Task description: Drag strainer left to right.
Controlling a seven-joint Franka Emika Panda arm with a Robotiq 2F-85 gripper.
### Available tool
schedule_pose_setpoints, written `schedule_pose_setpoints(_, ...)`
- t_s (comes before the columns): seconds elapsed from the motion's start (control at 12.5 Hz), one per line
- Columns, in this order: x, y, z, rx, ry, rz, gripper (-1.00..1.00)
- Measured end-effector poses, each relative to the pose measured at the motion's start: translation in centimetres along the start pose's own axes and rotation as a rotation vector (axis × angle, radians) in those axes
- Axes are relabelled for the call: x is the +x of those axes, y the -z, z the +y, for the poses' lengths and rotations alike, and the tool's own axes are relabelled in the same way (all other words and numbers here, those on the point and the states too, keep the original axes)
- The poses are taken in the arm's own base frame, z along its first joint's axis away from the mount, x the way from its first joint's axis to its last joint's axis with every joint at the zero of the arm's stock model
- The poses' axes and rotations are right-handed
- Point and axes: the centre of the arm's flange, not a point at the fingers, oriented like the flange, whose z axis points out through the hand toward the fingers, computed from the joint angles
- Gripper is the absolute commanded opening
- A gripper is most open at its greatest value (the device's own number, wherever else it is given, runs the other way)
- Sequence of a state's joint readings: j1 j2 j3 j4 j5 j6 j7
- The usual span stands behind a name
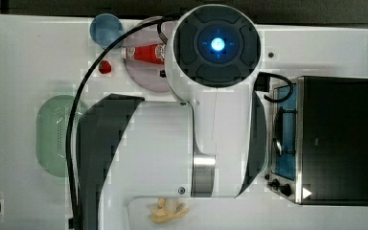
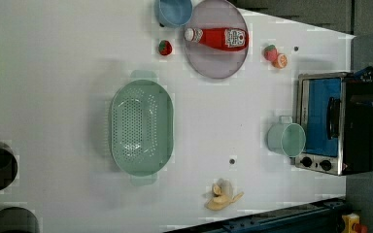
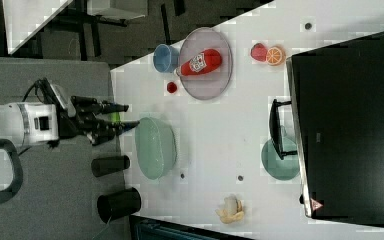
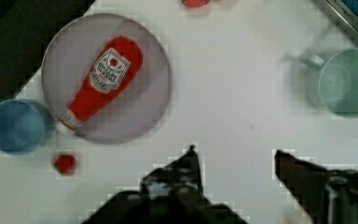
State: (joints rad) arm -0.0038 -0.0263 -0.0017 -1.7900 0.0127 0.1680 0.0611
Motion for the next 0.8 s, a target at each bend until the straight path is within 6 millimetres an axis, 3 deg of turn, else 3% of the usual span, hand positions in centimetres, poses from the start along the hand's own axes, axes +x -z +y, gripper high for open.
schedule_pose_setpoints(0.08, -2.3, -0.6, 3.2, -0.099, -0.004, -0.062, 0.59)
schedule_pose_setpoints(0.16, -4.5, 0.5, 6.6, -0.150, -0.011, -0.085, 0.81)
schedule_pose_setpoints(0.24, -6.0, 3.0, 9.2, -0.130, -0.024, -0.081, 0.99)
schedule_pose_setpoints(0.48, -9.8, 12.6, 12.9, 0.047, -0.018, 0.063, 1.00)
schedule_pose_setpoints(0.64, -12.7, 15.0, 11.2, 0.086, 0.040, 0.104, 1.00)
schedule_pose_setpoints(0.72, -14.4, 14.6, 8.7, 0.096, 0.087, 0.114, 1.00)
schedule_pose_setpoints(0.8, -16.2, 13.1, 5.4, 0.089, 0.135, 0.122, 1.00)
